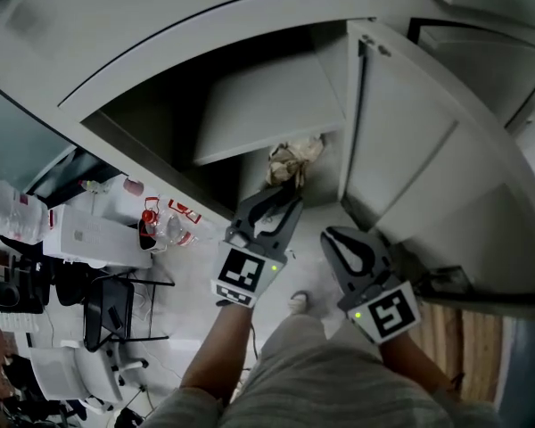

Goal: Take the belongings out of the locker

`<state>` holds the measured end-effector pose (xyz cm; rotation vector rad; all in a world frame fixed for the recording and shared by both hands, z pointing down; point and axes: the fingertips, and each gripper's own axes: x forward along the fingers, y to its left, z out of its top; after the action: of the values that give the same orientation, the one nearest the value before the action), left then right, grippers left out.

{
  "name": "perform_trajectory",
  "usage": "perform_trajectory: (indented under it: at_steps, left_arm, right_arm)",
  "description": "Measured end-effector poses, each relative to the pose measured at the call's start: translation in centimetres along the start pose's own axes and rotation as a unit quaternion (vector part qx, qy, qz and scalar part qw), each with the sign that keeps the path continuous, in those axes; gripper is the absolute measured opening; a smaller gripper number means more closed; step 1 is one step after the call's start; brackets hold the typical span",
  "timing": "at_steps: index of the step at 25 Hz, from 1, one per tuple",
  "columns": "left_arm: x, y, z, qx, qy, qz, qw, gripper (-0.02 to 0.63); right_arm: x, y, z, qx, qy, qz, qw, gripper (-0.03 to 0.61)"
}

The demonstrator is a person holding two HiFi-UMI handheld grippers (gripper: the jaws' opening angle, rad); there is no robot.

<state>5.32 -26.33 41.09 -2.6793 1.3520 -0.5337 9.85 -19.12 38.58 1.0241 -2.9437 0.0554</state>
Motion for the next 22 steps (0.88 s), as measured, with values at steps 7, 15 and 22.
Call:
perform_trajectory:
  at_steps: [7, 15, 22]
  left_arm:
    - [3.1, 1.7, -1.5, 0.048, 0.053, 0.013, 0.9973, 0.264]
    - [6.1, 3.5, -4.3, 0.043, 0.119, 0.023, 0.9918, 0.347]
    - [8.7, 5.6, -8.3, 0.04, 0.214, 0.039, 0.9752, 0.371]
  right_arm:
    - [-0.1, 0.4, -0.3, -0.009, 0.013, -0.009, 1.0, 0.003]
    - [0.1, 0.7, 0.0, -0.023, 0.011, -0.016, 1.0, 0.003]
    - [0.4, 1.3, 0.2, -0.027, 0.011, -0.019, 0.999, 0.004]
